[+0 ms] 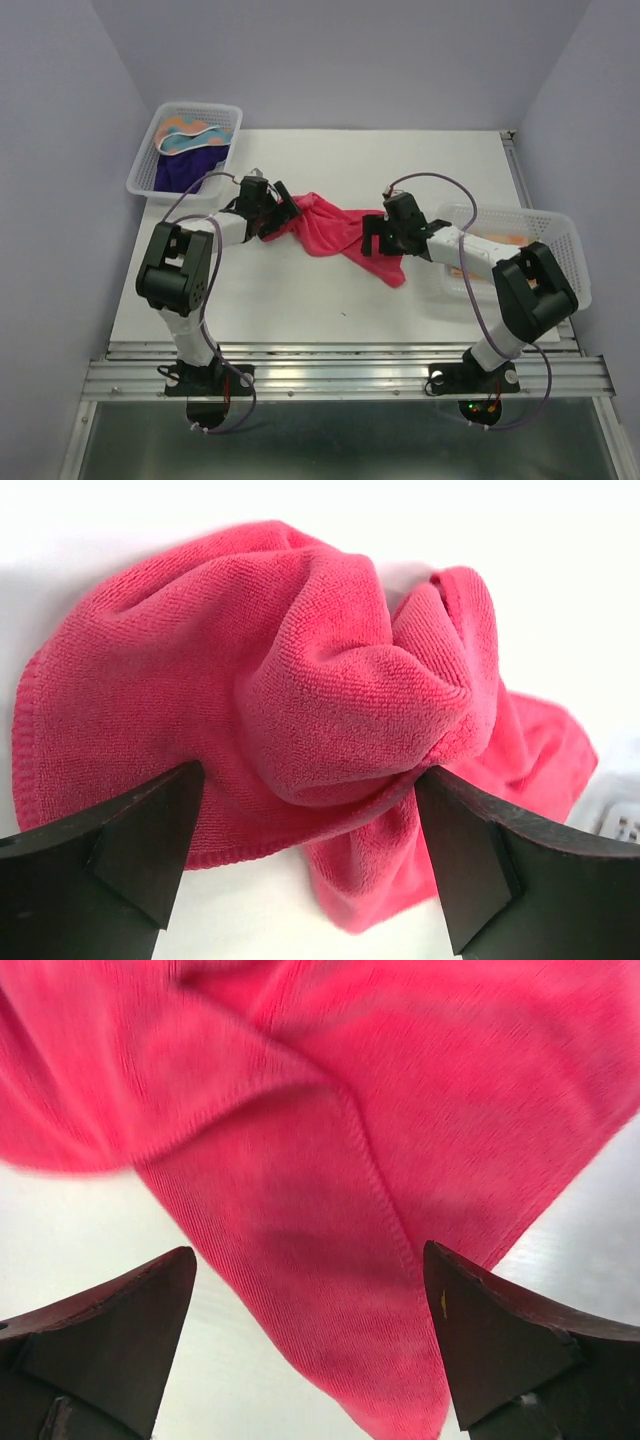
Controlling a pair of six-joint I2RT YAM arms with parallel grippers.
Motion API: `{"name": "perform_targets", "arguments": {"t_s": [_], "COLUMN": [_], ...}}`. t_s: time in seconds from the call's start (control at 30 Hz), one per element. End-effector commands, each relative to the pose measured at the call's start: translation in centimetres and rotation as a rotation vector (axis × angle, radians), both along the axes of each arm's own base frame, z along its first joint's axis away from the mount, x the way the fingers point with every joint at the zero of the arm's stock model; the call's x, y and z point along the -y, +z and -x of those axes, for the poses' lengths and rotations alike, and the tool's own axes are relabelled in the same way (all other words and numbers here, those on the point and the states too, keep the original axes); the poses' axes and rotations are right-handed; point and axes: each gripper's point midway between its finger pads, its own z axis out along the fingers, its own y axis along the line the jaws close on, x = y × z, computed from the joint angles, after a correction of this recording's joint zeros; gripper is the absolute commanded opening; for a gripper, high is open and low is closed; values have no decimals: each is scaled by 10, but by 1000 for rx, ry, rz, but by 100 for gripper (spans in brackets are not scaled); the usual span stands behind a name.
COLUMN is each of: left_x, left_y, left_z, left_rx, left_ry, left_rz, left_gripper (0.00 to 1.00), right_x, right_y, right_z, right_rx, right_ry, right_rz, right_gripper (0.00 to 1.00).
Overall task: Fold and stack the towels
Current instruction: Flatten out the crumpled towel
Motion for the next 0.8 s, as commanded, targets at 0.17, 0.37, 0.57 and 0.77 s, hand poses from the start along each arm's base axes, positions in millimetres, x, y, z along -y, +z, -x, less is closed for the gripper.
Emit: {"name": "perform_targets", "arguments": {"t_s": [0.17,0.37,0.57,0.77], "left_x": [20,41,35,1], "left_y": [-21,10,54,100], "left_z": [-77,-144,-150,-92], "left_rx": [28,159,238,290], "left_ry": [-82,-163,-175,-99], "left_rz": [-48,-73,-130,-187], "left_gripper": [99,99,99,99], "right_x": [-58,-149,-186,-140], "right_y": [-24,-1,19,48], "right_z": [63,114,115,96], "right_rx": [-85,-49,-1,108], "right_ry": [145,431,504,292], "right_rz": [-47,-147,-193,-105], "right_gripper": [100,100,100,100]}}
